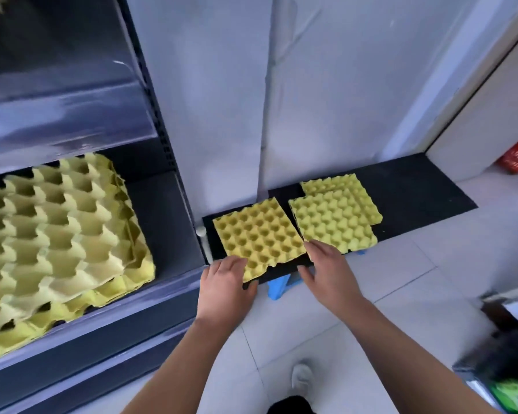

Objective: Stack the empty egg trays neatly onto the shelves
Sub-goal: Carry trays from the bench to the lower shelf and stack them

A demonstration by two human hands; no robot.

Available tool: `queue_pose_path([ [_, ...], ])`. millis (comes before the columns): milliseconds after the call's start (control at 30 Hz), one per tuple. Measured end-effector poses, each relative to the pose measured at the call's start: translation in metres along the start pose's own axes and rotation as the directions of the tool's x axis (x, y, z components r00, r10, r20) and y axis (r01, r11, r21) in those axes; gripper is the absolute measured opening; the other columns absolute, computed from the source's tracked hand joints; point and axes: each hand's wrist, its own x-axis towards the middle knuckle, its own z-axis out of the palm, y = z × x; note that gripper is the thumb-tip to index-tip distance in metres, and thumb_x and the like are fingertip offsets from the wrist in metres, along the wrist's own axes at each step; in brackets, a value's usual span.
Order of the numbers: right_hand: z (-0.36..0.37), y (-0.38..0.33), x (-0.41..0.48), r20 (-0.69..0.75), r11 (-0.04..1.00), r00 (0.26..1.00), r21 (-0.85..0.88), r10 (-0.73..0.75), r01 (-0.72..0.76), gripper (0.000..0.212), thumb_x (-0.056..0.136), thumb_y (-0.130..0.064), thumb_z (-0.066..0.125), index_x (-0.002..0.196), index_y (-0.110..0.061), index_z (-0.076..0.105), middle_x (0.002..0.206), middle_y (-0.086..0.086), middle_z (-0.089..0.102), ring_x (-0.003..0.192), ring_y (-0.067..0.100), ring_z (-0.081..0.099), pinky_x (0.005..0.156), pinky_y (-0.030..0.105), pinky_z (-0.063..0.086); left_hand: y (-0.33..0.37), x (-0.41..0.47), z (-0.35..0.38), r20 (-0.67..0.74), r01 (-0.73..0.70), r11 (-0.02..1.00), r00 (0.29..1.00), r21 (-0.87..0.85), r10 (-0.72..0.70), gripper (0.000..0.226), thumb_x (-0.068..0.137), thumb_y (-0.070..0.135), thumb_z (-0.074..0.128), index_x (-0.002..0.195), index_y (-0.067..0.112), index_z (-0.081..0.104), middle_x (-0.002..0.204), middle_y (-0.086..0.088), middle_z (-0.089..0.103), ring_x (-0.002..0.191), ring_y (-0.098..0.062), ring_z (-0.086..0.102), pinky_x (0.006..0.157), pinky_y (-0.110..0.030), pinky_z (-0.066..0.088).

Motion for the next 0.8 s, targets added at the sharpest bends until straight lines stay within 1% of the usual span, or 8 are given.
queue_pose_path([
  [67,0.002,0.035,0.014,0.047,1.000,0.999,0.009,0.023,-0.023,0.046,0.083,-0.020,0.069,0.124,-0.003,0.058,0.119,0.014,0.062,0.109,0.035,0.056,0.093,0.042,0.048,0.018,0.019,0.026,0.050,0.066,0.998,0.997,-0.013,-0.066,0.050,0.091,0.038,0.059,0.138,0.020,0.052,0.140,0.005,0.052,0.129,-0.021,0.044,0.107,-0.033,0.029],
  [133,0.006,0.066,0.027,0.100,1.000,0.995,0.012,0.025,-0.027,0.049,0.085,-0.021,0.067,0.129,-0.003,0.055,0.124,0.015,0.059,0.114,0.035,0.054,0.098,0.042,0.045,0.030,0.036,0.052,0.104,0.140,0.990,0.985,-0.014,-0.138,0.053,0.092,0.040,0.057,0.141,0.021,0.048,0.143,0.006,0.048,0.132,-0.019,0.041,0.108,-0.032,0.027],
  [300,0.026,0.123,0.067,0.214,1.000,0.977,0.024,0.001,-0.006,0.051,0.088,-0.022,0.064,0.133,-0.003,0.052,0.125,0.015,0.059,0.118,0.035,0.052,0.101,0.042,0.042,0.040,0.075,0.104,0.186,0.305,0.952,0.936,-0.009,-0.298,0.057,0.092,0.040,0.058,0.144,0.022,0.043,0.144,0.005,0.047,0.131,-0.020,0.041,0.107,-0.033,0.028],
  [433,0.058,0.154,0.105,0.314,1.000,0.949,0.019,-0.001,-0.005,0.054,0.090,-0.027,0.060,0.137,-0.003,0.047,0.133,0.013,0.054,0.125,0.031,0.046,0.106,0.037,0.035,0.029,0.106,0.138,0.240,0.408,0.913,0.886,0.004,-0.397,0.057,0.091,0.038,0.060,0.143,0.021,0.045,0.141,0.002,0.049,0.129,-0.022,0.043,0.106,-0.035,0.032],
  [533,0.087,0.172,0.134,0.380,1.000,0.925,-0.004,0.014,-0.014,0.058,0.091,-0.031,0.058,0.140,-0.006,0.041,0.139,0.010,0.049,0.128,0.029,0.043,0.109,0.034,0.032,0.011,0.132,0.162,0.298,0.480,0.877,0.832,0.034,-0.467,0.054,0.091,0.038,0.059,0.141,0.021,0.047,0.140,0.002,0.049,0.125,-0.022,0.047,0.103,-0.037,0.037],
  [633,0.115,0.184,0.159,0.441,0.999,0.897,-0.024,0.037,-0.029,0.059,0.092,-0.034,0.057,0.142,-0.008,0.039,0.138,0.008,0.048,0.129,0.026,0.042,0.109,0.032,0.030,-0.012,0.155,0.186,0.356,0.529,0.845,0.776,0.082,-0.521,0.055,0.090,0.040,0.060,0.140,0.021,0.045,0.140,0.000,0.047,0.124,-0.023,0.047,0.100,-0.040,0.040],
  [700,0.134,0.190,0.174,0.474,0.998,0.879,-0.031,0.058,-0.049,0.059,0.092,-0.035,0.057,0.142,-0.010,0.038,0.137,0.007,0.049,0.129,0.024,0.042,0.109,0.032,0.030,-0.028,0.169,0.202,0.385,0.567,0.819,0.738,0.092,-0.554,0.057,0.088,0.041,0.063,0.139,0.020,0.046,0.137,-0.001,0.048,0.122,-0.025,0.048,0.097,-0.039,0.042],
  [800,0.163,0.197,0.195,0.518,0.997,0.852,-0.022,0.078,-0.078,0.064,0.090,-0.034,0.060,0.144,-0.011,0.034,0.143,0.007,0.044,0.132,0.024,0.038,0.110,0.032,0.029,-0.052,0.185,0.224,0.419,0.647,0.759,0.672,0.071,-0.611,0.068,0.081,0.042,0.071,0.139,0.023,0.042,0.133,-0.004,0.048,0.120,-0.027,0.048,0.095,-0.042,0.045],
])
